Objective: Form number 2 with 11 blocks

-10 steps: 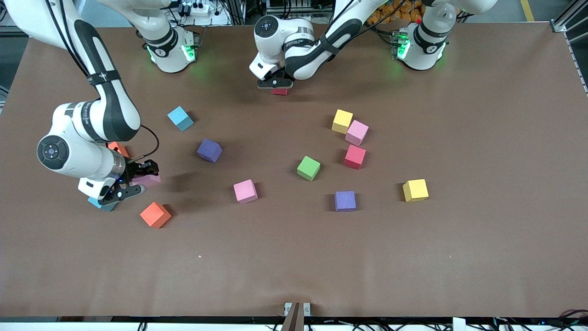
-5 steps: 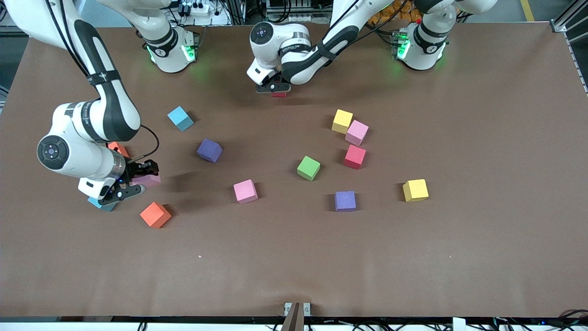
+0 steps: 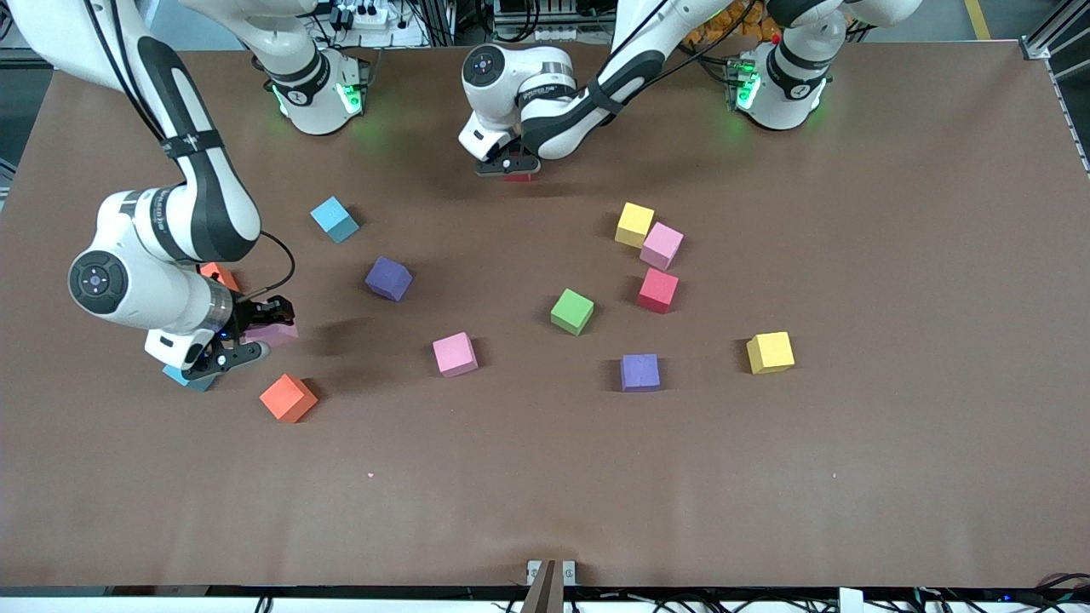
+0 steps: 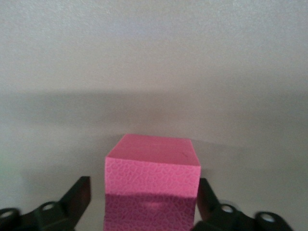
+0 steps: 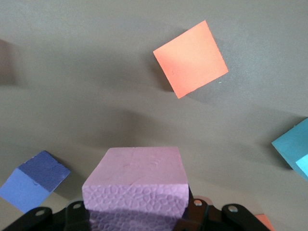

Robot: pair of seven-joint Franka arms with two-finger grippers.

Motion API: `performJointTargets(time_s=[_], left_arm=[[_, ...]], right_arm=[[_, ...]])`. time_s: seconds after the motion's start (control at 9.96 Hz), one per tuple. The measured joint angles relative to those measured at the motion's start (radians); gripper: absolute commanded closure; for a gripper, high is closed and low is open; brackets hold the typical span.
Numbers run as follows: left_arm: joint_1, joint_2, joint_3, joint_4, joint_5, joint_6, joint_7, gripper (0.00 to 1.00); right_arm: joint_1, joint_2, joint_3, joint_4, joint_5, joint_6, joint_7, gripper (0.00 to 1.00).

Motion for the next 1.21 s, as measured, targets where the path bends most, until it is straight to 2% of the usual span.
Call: performJointTargets(time_s=[0.4, 0.6, 0.9, 1.1, 1.21], left_arm=[[0.011, -0.084, -0.018, 0.124, -0.025, -0.181, -0.003, 0.00], [0.083, -0.144, -0.011, 0.137, -0.028, -0.246, -0.010, 0.00], [0.371, -0.166, -0.003, 0.125, -0.032, -0.310, 0.063, 0.00], [0.547, -0.164, -0.005, 0.090, -0.039, -0.300, 0.186, 0.00], [0.601, -0.165, -0.007, 0.063, -0.033, -0.268, 0.230, 0.00]], right_arm=[[0.008, -0.011, 0.002, 0.001, 0.000, -0.027, 0.000, 0.37], [0.051, -0.021, 0.004, 0.001, 0.001, -0.042, 0.000, 0.37], [0.163, -0.029, 0.008, -0.004, 0.009, -0.050, 0.001, 0.34], [0.264, -0.037, 0.013, -0.018, 0.013, -0.039, -0.001, 0.34], [0.311, -0.043, 0.022, -0.051, 0.016, 0.007, -0.002, 0.33]])
